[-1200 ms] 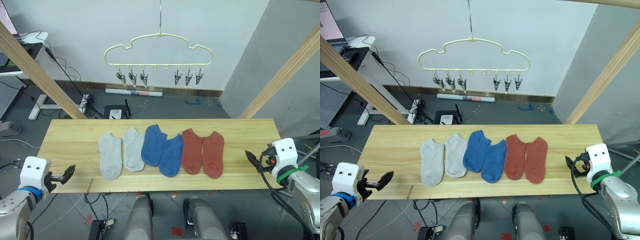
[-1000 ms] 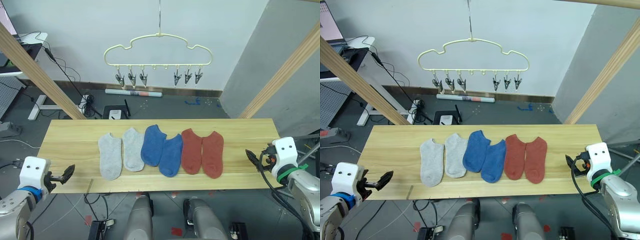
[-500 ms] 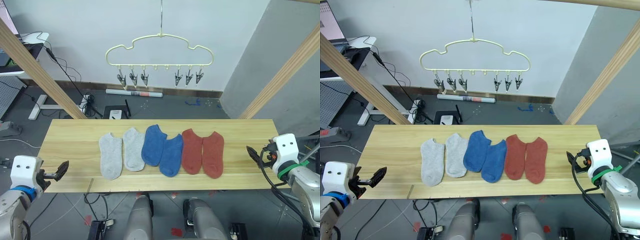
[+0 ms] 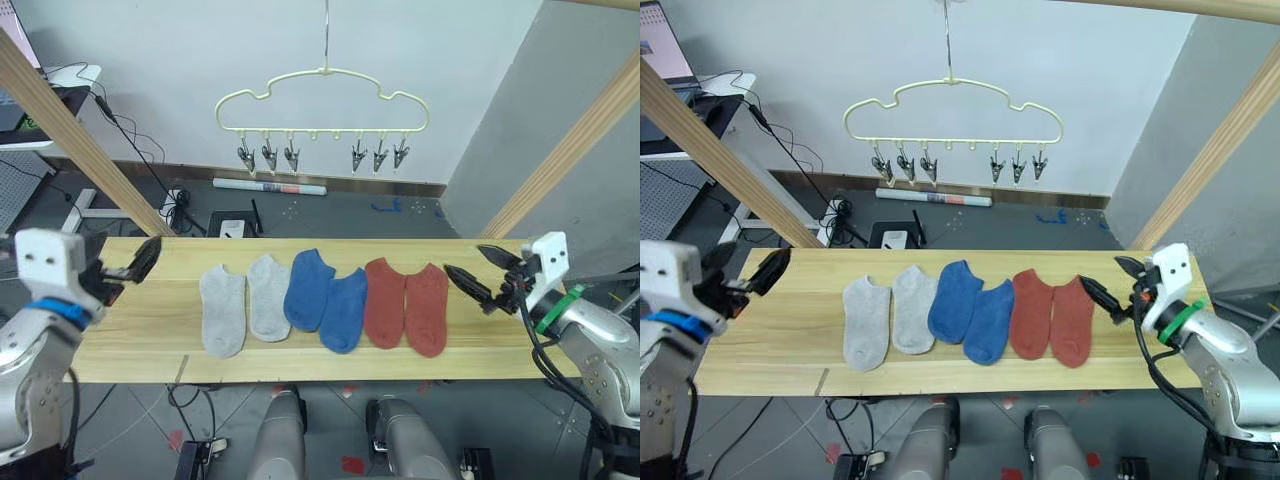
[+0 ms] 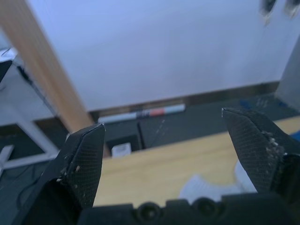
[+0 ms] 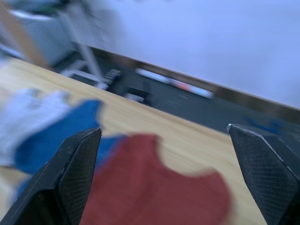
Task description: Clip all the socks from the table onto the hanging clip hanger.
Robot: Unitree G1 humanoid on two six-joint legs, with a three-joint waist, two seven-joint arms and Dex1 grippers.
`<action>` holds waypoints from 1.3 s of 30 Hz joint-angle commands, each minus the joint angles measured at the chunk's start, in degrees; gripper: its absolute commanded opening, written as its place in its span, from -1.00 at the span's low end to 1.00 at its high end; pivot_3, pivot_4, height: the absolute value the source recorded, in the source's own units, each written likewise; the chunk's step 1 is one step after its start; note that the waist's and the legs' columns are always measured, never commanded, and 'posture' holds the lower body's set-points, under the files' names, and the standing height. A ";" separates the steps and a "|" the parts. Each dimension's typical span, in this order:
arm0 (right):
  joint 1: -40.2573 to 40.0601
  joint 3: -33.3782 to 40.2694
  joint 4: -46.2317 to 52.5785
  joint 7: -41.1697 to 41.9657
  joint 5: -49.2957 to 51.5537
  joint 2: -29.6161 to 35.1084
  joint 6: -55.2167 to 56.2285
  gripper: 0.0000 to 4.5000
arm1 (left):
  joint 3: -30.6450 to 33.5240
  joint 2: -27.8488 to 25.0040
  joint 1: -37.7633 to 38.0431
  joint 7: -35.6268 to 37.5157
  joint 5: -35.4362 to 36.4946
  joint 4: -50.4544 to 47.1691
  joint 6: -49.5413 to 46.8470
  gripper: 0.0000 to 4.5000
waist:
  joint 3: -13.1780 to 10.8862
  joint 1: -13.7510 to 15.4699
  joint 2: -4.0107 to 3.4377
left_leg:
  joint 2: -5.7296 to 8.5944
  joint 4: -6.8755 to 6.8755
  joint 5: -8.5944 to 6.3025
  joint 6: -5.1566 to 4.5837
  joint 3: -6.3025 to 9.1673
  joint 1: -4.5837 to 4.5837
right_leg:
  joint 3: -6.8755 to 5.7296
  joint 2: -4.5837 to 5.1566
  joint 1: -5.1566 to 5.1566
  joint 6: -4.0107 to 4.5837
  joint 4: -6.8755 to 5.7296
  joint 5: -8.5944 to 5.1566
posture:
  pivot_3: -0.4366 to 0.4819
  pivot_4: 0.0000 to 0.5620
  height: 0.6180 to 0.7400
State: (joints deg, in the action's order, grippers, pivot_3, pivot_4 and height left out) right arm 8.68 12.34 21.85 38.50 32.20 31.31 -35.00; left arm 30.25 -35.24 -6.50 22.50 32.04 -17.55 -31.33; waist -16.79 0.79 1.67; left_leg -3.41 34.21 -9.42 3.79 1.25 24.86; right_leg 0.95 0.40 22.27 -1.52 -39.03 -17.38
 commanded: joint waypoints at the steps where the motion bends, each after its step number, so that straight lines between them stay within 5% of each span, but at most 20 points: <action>1: 4.74 -2.64 4.08 1.21 3.84 -0.81 -1.04 1.00 | -3.08 2.29 -6.10 -3.02 1.39 -2.14 -0.48 0.80 | 0.00 0.05 0.00 | -0.02 0.02 0.00 0.00 0.02 0.00 | 0.00 -0.03 0.00 0.01 -0.01 0.01 | 0.13 -0.07 1.00; 7: 11.55 -6.76 4.21 0.11 5.73 -3.92 -1.65 1.00 | -9.16 5.95 -13.44 -5.51 -0.71 -0.10 -0.71 0.06 | 0.00 0.05 0.00 | -0.08 0.04 0.00 0.00 0.06 0.02 | -0.02 -0.18 0.01 0.29 -0.04 0.19 | 0.11 -0.05 1.00; 16: 16.09 -12.23 4.12 -1.66 4.88 -9.37 -0.16 1.00 | -14.12 11.47 -18.54 -5.71 -4.83 6.85 5.36 0.06 | -0.01 -0.01 0.00 | -0.08 0.09 0.00 0.00 0.07 0.02 | -0.04 -0.20 0.02 0.32 -0.08 0.22 | 0.05 0.00 1.00; 19: 17.40 -13.35 3.81 -1.79 4.44 -10.47 0.54 1.00 | -14.56 12.51 -19.59 -5.30 -5.72 9.13 7.42 -0.17 | -0.01 -0.07 0.00 | -0.10 0.10 0.00 0.00 0.07 0.02 | -0.04 -0.21 0.01 0.32 -0.08 0.22 | 0.04 0.01 1.00; 39: 22.78 -15.40 5.01 -3.73 5.62 -13.51 -0.26 1.00 | -17.14 14.49 -25.46 -2.95 -9.81 17.91 15.87 -0.17 | -0.01 -0.88 0.00 | -0.10 0.10 0.00 0.00 0.07 0.03 | -0.06 -0.21 0.02 0.32 -0.07 0.23 | 0.01 -0.02 1.00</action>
State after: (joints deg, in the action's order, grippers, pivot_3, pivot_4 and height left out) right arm 30.60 -3.44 24.12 35.38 36.83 18.11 -35.45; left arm 13.09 -20.83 -30.80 19.42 22.91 0.99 -17.36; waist -16.80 -0.08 1.68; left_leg -3.52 34.32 -9.42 3.78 1.32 24.90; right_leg 0.89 0.19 22.29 -1.20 -39.11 -17.15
